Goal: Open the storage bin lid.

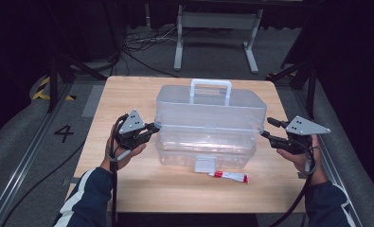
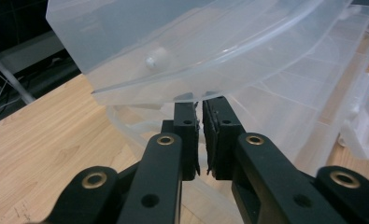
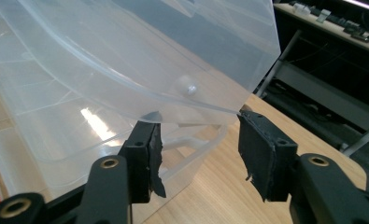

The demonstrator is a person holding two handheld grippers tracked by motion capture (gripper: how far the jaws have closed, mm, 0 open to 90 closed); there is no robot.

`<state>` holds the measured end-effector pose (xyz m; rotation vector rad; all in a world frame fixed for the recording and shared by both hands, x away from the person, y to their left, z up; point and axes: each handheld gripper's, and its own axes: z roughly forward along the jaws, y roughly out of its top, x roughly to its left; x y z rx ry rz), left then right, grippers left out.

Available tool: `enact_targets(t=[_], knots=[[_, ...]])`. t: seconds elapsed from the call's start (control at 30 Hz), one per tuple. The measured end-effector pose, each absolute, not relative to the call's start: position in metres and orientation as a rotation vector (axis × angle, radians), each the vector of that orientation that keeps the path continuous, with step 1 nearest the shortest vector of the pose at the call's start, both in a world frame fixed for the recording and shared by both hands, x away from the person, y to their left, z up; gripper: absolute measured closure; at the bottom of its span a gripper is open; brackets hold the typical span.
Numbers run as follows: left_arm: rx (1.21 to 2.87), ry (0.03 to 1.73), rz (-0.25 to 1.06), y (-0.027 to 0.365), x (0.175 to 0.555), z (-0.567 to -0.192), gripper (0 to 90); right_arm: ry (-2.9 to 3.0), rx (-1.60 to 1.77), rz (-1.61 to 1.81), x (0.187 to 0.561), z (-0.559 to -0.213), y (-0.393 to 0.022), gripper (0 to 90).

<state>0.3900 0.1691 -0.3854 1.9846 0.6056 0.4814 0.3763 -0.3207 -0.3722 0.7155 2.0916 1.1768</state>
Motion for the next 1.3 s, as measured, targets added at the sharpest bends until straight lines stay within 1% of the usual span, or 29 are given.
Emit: enact_targets(t=[0.13,0.37,0.43,0.5,0.57,0.73,0.93,1.13,1.3], knots=[[1.982,0.609,0.489,0.173,0.385,-0.384,77.1,2.071,0.703,1.175,0.375,-0.374,-0.320,52.4],[1.993,0.627,0.489,0.183,0.380,-0.388,73.5,2.027,0.694,1.183,0.374,-0.374,-0.318,57.5],[1.999,0.624,0.489,0.183,0.379,-0.389,72.5,2.023,0.692,1.183,0.374,-0.374,-0.317,57.8],[2.023,0.618,0.478,0.182,0.375,-0.392,69.1,2.008,0.689,1.183,0.373,-0.373,-0.317,60.0],[2.031,0.611,0.475,0.182,0.373,-0.392,68.1,1.998,0.688,1.186,0.373,-0.373,-0.316,61.0],[2.063,0.575,0.440,0.179,0.360,-0.396,61.3,1.978,0.657,1.213,0.372,-0.372,-0.311,65.3],[2.095,0.534,0.396,0.174,0.344,-0.403,56.4,1.900,0.635,1.172,0.371,-0.371,-0.301,69.9],[2.138,0.468,0.381,0.167,0.342,-0.406,55.2,1.857,0.661,1.177,0.373,-0.369,-0.298,71.8],[2.152,0.441,0.359,0.160,0.344,-0.408,55.2,1.811,0.695,1.180,0.377,-0.363,-0.296,76.2]])
